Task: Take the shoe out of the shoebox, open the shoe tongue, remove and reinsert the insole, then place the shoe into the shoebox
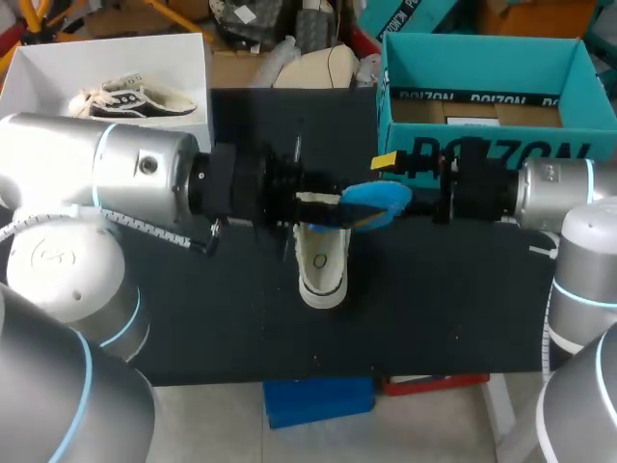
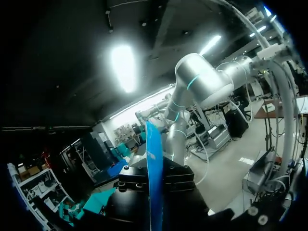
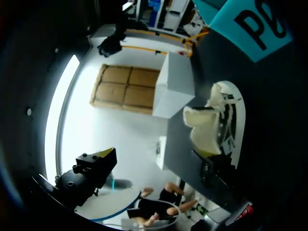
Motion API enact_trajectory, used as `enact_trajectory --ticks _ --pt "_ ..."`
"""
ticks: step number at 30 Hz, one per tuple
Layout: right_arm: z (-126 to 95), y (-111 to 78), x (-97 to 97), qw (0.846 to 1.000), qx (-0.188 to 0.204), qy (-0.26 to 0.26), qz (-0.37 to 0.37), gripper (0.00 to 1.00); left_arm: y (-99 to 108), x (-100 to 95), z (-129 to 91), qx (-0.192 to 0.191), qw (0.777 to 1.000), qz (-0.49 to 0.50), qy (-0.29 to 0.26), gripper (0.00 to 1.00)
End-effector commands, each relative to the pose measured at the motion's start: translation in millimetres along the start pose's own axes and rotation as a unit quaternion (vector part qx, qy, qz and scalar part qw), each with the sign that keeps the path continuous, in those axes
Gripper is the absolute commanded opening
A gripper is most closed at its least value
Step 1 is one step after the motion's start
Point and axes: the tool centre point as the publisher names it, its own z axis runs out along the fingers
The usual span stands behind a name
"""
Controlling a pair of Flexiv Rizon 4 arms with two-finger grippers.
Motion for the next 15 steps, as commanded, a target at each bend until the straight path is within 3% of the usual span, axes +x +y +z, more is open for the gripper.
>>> enact_trajectory --ticks 1,2,15 --pt "2 -0.6 -0.1 1.000 -0.002 -0.001 0.000 1.00 41 30.3 -9 -0.020 0.992 0.123 0.022 0.00" --pt "2 -0.6 -0.1 1.000 -0.002 -0.001 0.000 1.00 53 32.8 -9 -0.038 0.992 0.116 0.041 0.00" --pt "2 -0.6 -0.1 1.000 -0.002 -0.001 0.000 1.00 53 32.8 -9 -0.038 0.992 0.116 0.041 0.00"
